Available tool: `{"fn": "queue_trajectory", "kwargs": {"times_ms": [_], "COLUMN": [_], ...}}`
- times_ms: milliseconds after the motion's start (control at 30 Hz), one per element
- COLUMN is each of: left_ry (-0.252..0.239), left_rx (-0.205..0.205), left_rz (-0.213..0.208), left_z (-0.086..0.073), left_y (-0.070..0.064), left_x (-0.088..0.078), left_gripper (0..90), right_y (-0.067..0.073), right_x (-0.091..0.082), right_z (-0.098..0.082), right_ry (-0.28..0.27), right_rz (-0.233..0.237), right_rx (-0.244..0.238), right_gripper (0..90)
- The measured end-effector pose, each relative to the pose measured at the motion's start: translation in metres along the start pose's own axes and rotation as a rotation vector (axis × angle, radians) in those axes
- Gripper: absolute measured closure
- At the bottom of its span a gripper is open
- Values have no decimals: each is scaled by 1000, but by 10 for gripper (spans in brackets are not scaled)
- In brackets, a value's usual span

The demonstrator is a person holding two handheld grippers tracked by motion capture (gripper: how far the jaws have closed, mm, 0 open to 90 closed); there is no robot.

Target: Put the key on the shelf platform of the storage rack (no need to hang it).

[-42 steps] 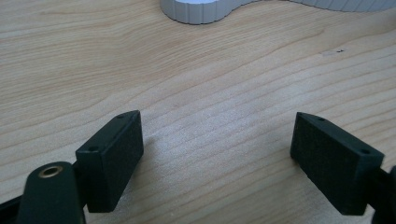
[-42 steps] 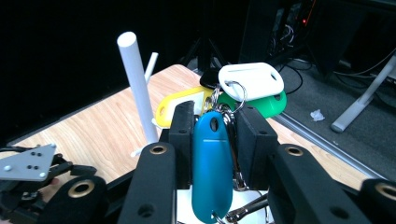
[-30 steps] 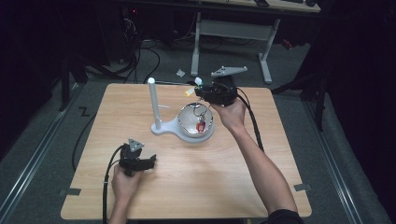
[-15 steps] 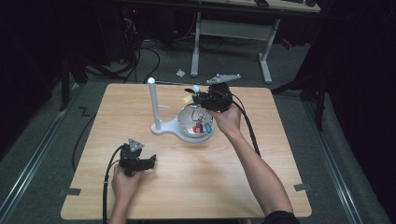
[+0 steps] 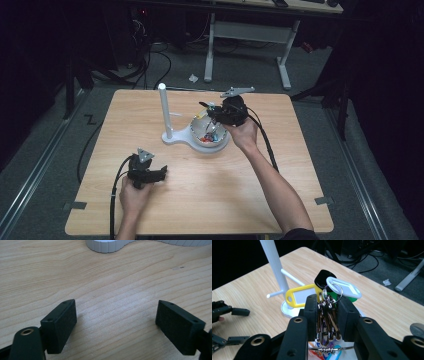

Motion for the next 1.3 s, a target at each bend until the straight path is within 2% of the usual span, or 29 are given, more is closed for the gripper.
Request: {"fn": "queue_trajectory", "kwargs": {"times_ms": [600, 867, 1000, 1133, 1267, 1300], "left_ry": [5, 2, 4, 2, 2, 2], "left_rx": [-13, -4, -6, -9, -10, -6], "left_rz": [2, -1, -1, 2, 3, 0], "left_z": [0, 0, 0, 0, 0, 0], "left_y": [-1, 0, -1, -1, -1, 0], "left_x": [0, 0, 0, 0, 0, 0], "left_gripper": [176, 176, 176, 176, 176, 176], "right_y": [-12, -15, -17, -21, -24, -24], "right_x": [15, 19, 21, 30, 39, 41], "right_z": [-33, -42, -45, -57, -64, -65], "right_ry": [69, 95, 123, 174, 175, 177], "right_rz": [0, 7, -6, -47, -37, -44], "right_rx": [21, 35, 23, -1, 38, 31], "right_gripper": [721, 721, 721, 722, 722, 721]}}
Point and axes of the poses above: each handheld gripper's, and its own axes: x roughly forward along the jaws, z roughly out of its top, y roughly to its left, the point moved 4 cm from there along x, roughly forward along the jaws, and after that the axes turned 11 degrees about x, right-handed, at the moved point
